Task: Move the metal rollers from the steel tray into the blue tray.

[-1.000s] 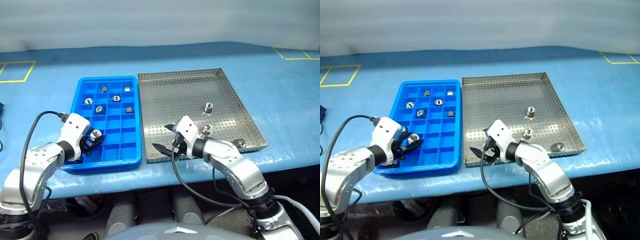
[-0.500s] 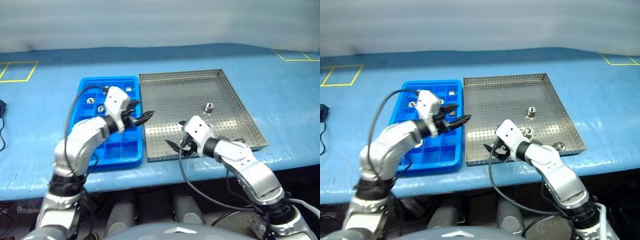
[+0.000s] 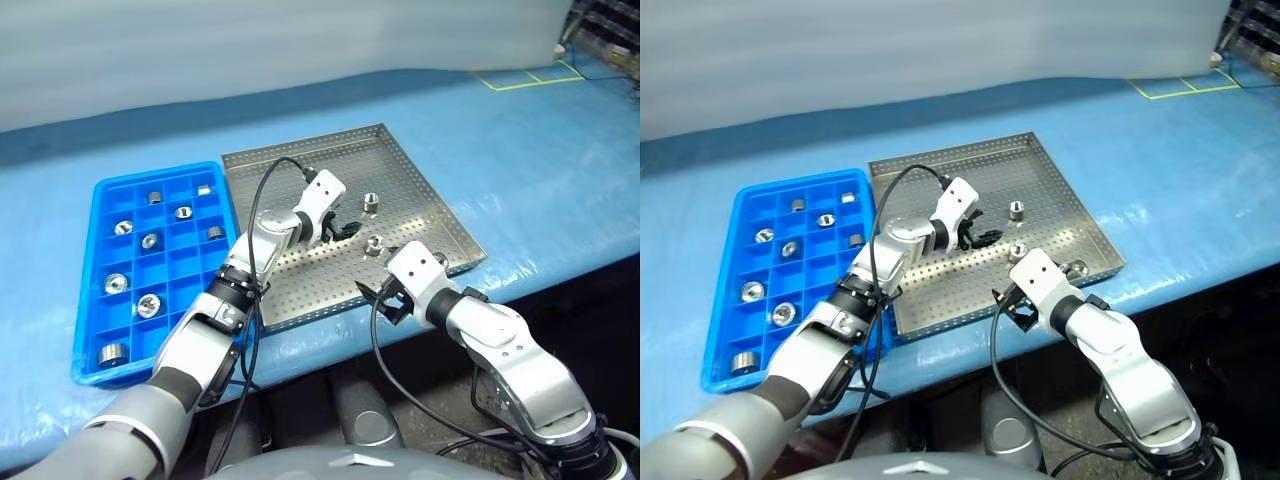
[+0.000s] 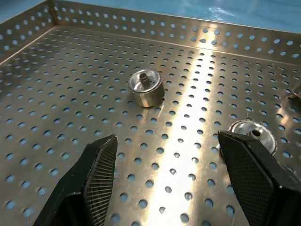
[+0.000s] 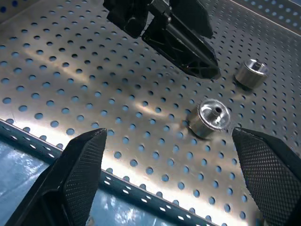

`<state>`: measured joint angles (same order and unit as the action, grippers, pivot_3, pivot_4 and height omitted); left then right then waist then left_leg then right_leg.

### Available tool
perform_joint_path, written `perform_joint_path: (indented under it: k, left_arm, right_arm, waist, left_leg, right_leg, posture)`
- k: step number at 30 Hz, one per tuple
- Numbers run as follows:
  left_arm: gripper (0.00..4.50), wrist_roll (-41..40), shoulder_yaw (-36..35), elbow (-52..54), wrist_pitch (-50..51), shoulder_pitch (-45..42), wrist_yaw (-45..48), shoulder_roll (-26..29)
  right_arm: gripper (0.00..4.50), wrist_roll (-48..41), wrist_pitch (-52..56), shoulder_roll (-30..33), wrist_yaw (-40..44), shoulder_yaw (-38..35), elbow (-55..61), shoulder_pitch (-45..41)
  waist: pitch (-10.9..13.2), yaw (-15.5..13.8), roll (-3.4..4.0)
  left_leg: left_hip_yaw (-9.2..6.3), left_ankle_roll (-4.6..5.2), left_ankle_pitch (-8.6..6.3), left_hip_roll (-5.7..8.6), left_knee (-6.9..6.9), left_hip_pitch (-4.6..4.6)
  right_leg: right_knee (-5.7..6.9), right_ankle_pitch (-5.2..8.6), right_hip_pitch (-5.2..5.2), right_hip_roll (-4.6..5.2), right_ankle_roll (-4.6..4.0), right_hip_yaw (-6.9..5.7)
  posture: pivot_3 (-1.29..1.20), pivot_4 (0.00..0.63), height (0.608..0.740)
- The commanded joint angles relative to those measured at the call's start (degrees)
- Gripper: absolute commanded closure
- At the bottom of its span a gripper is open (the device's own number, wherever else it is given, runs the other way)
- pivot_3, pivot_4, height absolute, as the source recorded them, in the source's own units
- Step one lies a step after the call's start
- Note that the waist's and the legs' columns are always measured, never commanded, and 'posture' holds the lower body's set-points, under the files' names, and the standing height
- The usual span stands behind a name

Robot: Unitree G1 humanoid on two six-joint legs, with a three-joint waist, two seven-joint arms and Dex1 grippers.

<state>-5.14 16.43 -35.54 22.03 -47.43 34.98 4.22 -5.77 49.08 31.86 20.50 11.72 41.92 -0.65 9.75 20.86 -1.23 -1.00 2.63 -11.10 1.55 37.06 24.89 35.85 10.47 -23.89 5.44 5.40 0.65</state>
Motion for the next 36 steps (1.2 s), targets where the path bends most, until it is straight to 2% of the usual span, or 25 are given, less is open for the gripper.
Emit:
perform_joint_path:
  k: [1,8,14,23,27,34,36]
  left_arm:
    - [0.8,1.2,0.8,-1.0,-2.3,-1.3,2.4,-1.2]
    - [0.8,1.4,-1.7,0.8,-2.8,-0.5,2.2,-0.6]
    - [0.8,0.0,-5.1,8.0,-0.5,2.2,1.3,2.4]
    - [0.8,-3.9,-9.9,29.7,7.7,12.1,0.0,8.1]
    - [0.8,-5.5,-10.8,36.7,11.0,15.5,-0.7,9.3]
    - [0.8,-6.1,-11.0,41.5,13.3,18.4,-2.6,9.9]
    - [0.75,-6.2,-11.2,42.3,13.7,18.9,-3.0,10.1]
  right_arm:
    - [0.0,0.6,0.0,-0.4,-1.1,-1.4,3.2,0.5]
    - [0.0,0.5,-0.6,-4.3,-3.2,-3.7,0.6,-0.4]
    - [0.0,-2.1,-3.3,-13.0,-5.4,-7.5,-7.7,-5.6]
    - [0.0,-5.1,-8.3,-20.8,-4.0,-7.8,-22.6,-14.6]
    - [0.0,-6.6,-9.7,-23.5,-4.0,-9.3,-29.1,-17.2]
    - [0.0,-5.2,-8.8,-23.6,-5.3,-8.6,-37.7,-19.8]
    - [0.4,-4.5,-8.2,-23.5,-6.1,-8.3,-38.4,-20.1]
  waist:
    - [0.0,2.1,0.0]
    - [0.0,7.0,-0.02]
    - [0.0,9.2,-0.01]
    - [0.0,7.6,0.04]
    - [0.0,4.9,0.06]
    - [0.1,0.9,0.1]
    - [0.1,-0.1,0.12]
  left_leg:
    - [0.0,-0.01,-0.01,0.0,0.0,-0.02]
    - [0.01,-0.11,-0.07,0.0,0.01,-0.25]
    - [0.05,-0.23,-0.14,-0.02,0.01,-0.36]
    - [0.04,-0.02,-0.02,-0.01,-0.02,-0.28]
    - [0.03,-0.02,-0.02,0.01,-0.02,-0.28]
    - [0.03,-0.02,-0.02,0.02,-0.01,-0.25]
    - [0.02,-0.03,-0.02,0.01,-0.02,-0.24]
  right_leg:
    - [0.0,-0.02,0.01,0.0,0.04,0.01]
    - [0.01,-0.12,0.23,0.06,0.26,0.03]
    - [0.05,-0.24,0.25,0.06,0.46,0.08]
    - [0.03,-0.28,0.18,0.03,0.51,0.15]
    - [0.05,-0.28,0.18,0.0,0.5,0.21]
    - [0.03,-0.3,0.13,-0.03,0.47,0.25]
    - [0.04,-0.29,0.11,-0.05,0.46,0.24]
  posture:
    - [-0.56,0.15,0.74]
    - [-0.54,0.15,0.74]
    - [-0.49,0.15,0.74]
    - [-0.42,0.15,0.74]
    - [-0.38,0.15,0.74]
    - [-0.34,0.15,0.74]
    - [-0.34,0.15,0.74]
